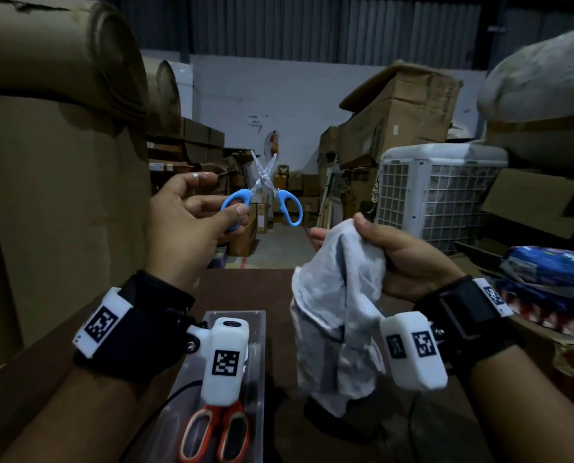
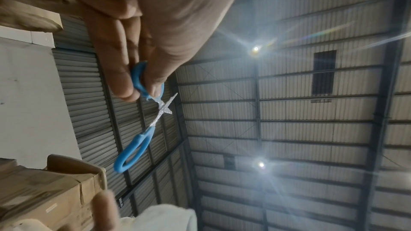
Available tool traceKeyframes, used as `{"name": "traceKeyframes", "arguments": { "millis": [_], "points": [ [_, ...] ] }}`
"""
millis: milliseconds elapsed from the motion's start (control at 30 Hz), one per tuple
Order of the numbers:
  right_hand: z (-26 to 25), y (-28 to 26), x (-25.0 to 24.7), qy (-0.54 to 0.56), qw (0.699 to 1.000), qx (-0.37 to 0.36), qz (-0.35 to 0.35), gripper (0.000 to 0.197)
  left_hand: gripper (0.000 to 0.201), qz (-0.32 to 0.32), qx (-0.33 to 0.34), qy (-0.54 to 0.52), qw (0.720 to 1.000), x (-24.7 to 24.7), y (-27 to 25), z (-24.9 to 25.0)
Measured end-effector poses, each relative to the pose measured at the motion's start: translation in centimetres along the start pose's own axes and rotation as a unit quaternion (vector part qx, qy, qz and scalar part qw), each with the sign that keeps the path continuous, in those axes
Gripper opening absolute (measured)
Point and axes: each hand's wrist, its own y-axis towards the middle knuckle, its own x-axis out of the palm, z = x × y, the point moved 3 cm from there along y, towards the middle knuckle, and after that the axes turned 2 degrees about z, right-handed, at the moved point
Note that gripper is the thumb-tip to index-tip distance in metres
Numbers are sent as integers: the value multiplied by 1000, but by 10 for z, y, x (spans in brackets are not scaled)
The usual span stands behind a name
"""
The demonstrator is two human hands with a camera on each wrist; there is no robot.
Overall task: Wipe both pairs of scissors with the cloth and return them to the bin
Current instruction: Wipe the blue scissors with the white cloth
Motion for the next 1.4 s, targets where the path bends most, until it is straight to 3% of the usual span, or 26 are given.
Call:
{"name": "traceKeyframes", "arguments": {
  "millis": [133,300,400,533,667,767,833,867,933,967,1000,1067,1133,1400],
  "points": [
    [-7,-7,15,61,995,-63,-48,63,51,1,-11,1,1000,1,1,-6],
    [-13,-11,22,89,989,-117,-25,59,52,-2,-24,-8,1000,2,2,-10],
    [-16,-10,27,88,985,-148,20,36,52,-6,-31,-20,999,3,1,-11],
    [-15,-7,27,102,981,-157,43,25,52,-13,-31,-16,999,6,0,-11],
    [-15,-3,23,143,981,-126,47,31,51,-15,-31,-16,999,8,-1,-10],
    [-13,-2,24,131,983,-124,30,31,51,-16,-32,-14,999,9,-2,-10],
    [-12,-2,24,88,985,-144,23,41,50,-14,-32,-14,999,9,-3,-10],
    [-10,-1,23,51,985,-160,38,48,50,-15,-32,-12,999,9,-2,-10],
    [-8,1,19,-41,971,-209,108,43,51,-16,-35,-14,999,9,-2,-10],
    [-9,0,17,-116,949,-251,150,36,51,-18,-38,-18,999,9,-3,-10],
    [-11,-1,17,-213,909,-303,191,30,52,-20,-42,-22,999,9,-3,-10],
    [-14,-3,17,-388,801,-394,230,23,53,-31,-52,-29,998,11,-3,-10],
    [-15,-4,17,-489,716,-440,234,19,53,-45,-65,-37,996,12,-4,-9],
    [-20,-9,22,-659,556,-482,156,53,57,-86,-88,-33,992,15,-10,-1]
  ]
}}
